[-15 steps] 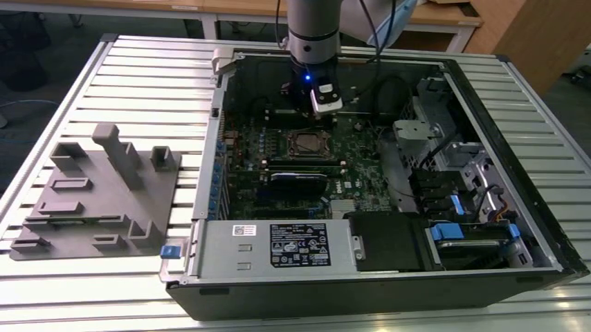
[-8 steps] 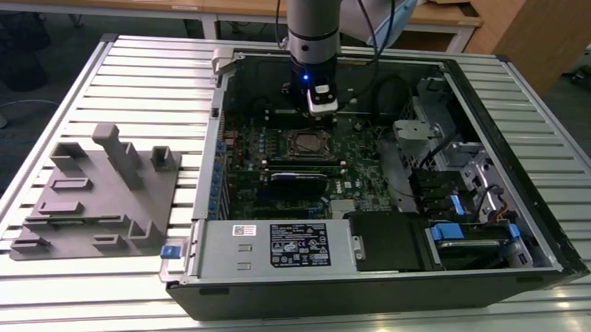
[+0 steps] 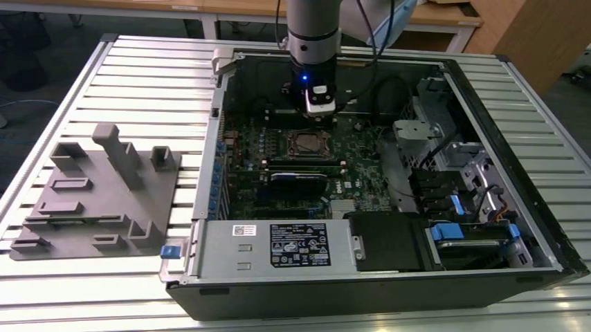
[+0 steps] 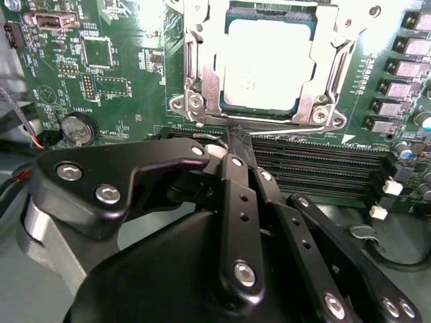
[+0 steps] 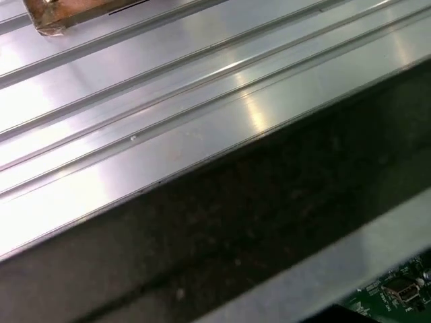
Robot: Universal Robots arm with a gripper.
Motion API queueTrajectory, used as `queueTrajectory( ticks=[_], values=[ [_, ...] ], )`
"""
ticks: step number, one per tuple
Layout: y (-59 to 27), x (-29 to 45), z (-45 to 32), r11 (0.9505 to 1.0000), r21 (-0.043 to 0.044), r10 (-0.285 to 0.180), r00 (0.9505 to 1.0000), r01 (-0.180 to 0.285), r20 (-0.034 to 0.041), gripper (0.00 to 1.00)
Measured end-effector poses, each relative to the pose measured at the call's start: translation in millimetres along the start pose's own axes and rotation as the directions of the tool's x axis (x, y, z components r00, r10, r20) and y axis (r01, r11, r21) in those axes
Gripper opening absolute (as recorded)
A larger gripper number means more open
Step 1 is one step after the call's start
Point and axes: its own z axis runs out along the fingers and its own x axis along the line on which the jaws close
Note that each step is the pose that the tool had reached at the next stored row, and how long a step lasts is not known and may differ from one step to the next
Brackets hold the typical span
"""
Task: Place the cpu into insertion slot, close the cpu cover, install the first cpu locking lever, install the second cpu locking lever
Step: 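Install the first cpu locking lever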
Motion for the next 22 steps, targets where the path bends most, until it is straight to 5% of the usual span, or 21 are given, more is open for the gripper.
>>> queueTrajectory(
  ticks=[13,22],
  values=[
    [3.7,1.9,0.8,0.9995,0.0036,0.032,0.9995,-0.032,0.0047,0.11],
    [3.6,1.9,1.5,0.9984,0.0455,0.032,0.9991,-0.033,0.0281,0.11]
  ],
)
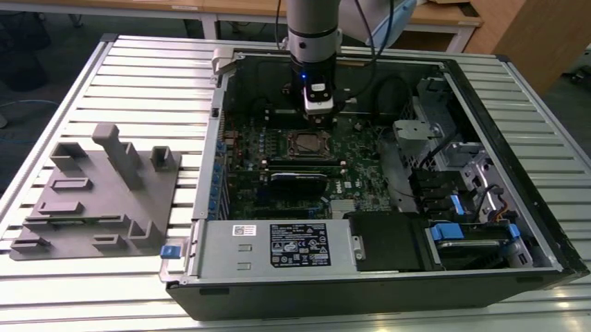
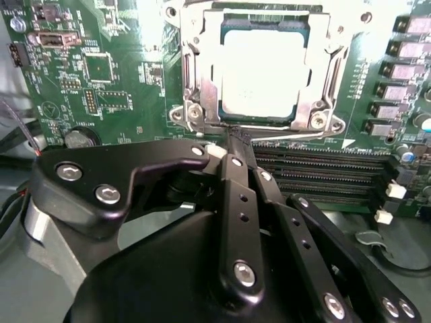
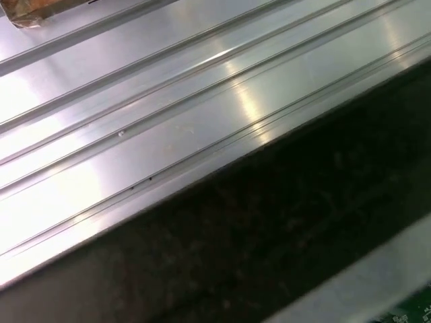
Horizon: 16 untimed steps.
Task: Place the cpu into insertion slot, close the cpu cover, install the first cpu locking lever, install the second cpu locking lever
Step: 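Install the first cpu locking lever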
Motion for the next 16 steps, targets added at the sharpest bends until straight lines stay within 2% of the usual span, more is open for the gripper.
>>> queueTrajectory(
  ticks=[2,16],
  values=[
    [0.0,-0.1,0.3,1.0000,0.0032,0.000,1.0000,0.000,0.0013,0.11],
    [4.5,1.3,0.8,1.0000,0.0040,0.008,1.0000,-0.008,0.0021,0.11]
  ],
)
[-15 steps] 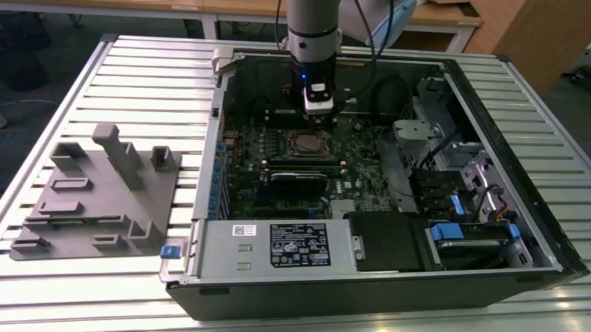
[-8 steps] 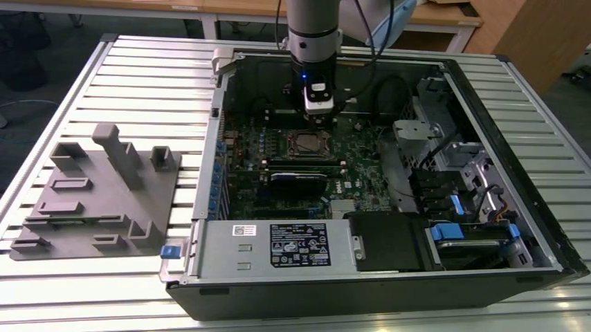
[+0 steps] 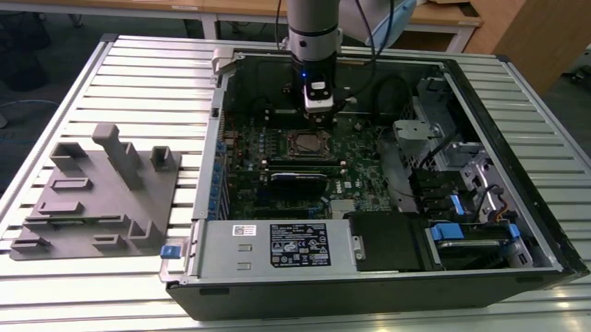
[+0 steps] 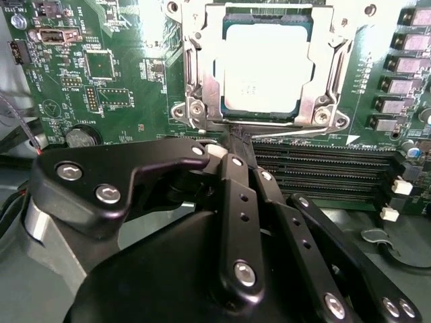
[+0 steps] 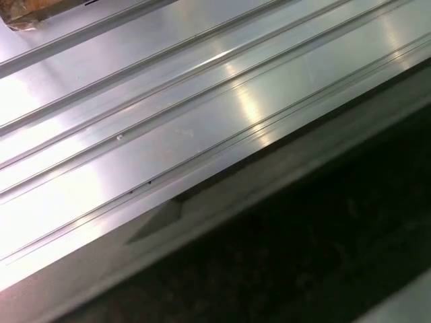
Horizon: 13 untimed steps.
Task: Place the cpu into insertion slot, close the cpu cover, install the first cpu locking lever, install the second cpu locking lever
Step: 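Install the first cpu locking lever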
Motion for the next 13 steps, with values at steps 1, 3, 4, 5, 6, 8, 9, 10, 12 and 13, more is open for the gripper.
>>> queueTrajectory(
  ticks=[1,3,4,5,6,8,9,10,12,13],
  values=[
    [0.3,0.2,0.0,1.0000,0.0000,0.001,1.0000,-0.001,0.0001,0.11],
    [0.5,0.3,0.0,1.0000,0.0002,0.001,1.0000,-0.001,0.0001,0.11],
    [0.5,0.3,0.0,1.0000,0.0001,0.001,1.0000,-0.001,0.0001,0.11],
    [0.5,0.3,0.0,1.0000,0.0000,0.001,1.0000,-0.001,0.0003,0.11],
    [0.5,0.5,0.0,1.0000,-0.0005,0.001,1.0000,-0.001,0.0012,0.11],
    [0.4,0.6,0.6,1.0000,-0.0025,0.001,1.0000,-0.001,0.0047,0.11],
    [0.4,0.6,0.9,1.0000,-0.0035,0.001,1.0000,-0.001,0.0065,0.11],
    [0.4,0.6,1.3,1.0000,-0.0043,0.001,1.0000,-0.001,0.0076,0.11],
    [0.4,0.6,1.8,1.0000,-0.0047,0.001,1.0000,-0.001,0.0088,0.11],
    [0.3,0.7,1.9,1.0000,-0.0043,0.001,1.0000,-0.001,0.0092,0.11]
  ],
)
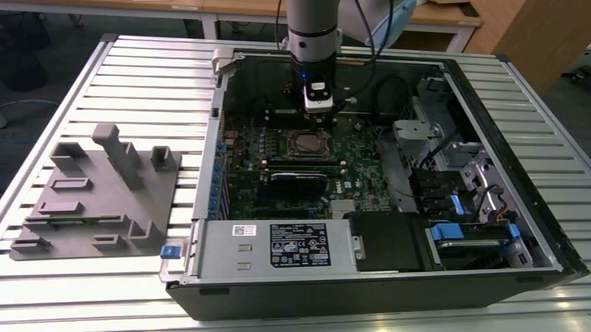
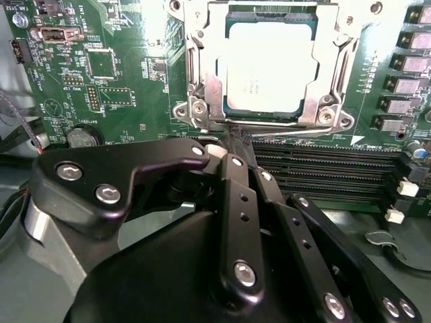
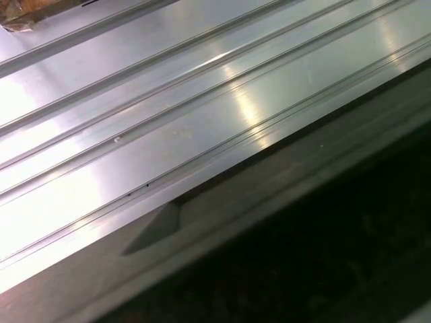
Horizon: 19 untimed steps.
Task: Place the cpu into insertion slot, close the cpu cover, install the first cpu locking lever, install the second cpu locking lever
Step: 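Install the first cpu locking lever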
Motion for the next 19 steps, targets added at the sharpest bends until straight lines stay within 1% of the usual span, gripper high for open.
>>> queueTrajectory(
  ticks=[2,7,8,12,15,19],
  values=[
    [0.0,0.0,0.0,1.0000,0.0013,0.000,1.0000,0.000,0.0006,0.11],
    [-0.1,0.1,0.1,1.0000,0.0013,0.000,1.0000,0.000,0.0010,0.11],
    [-0.1,0.2,0.1,1.0000,0.0006,0.000,1.0000,0.000,0.0025,0.11],
    [-0.1,0.3,0.1,1.0000,-0.0061,0.000,0.9999,0.000,0.0138,0.11],
    [-0.2,0.3,0.1,1.0000,-0.0096,0.000,0.9998,0.001,0.0200,0.11],
    [-0.4,0.7,0.0,0.9999,-0.0163,-0.001,0.9995,0.001,0.0303,0.11]
  ],
)
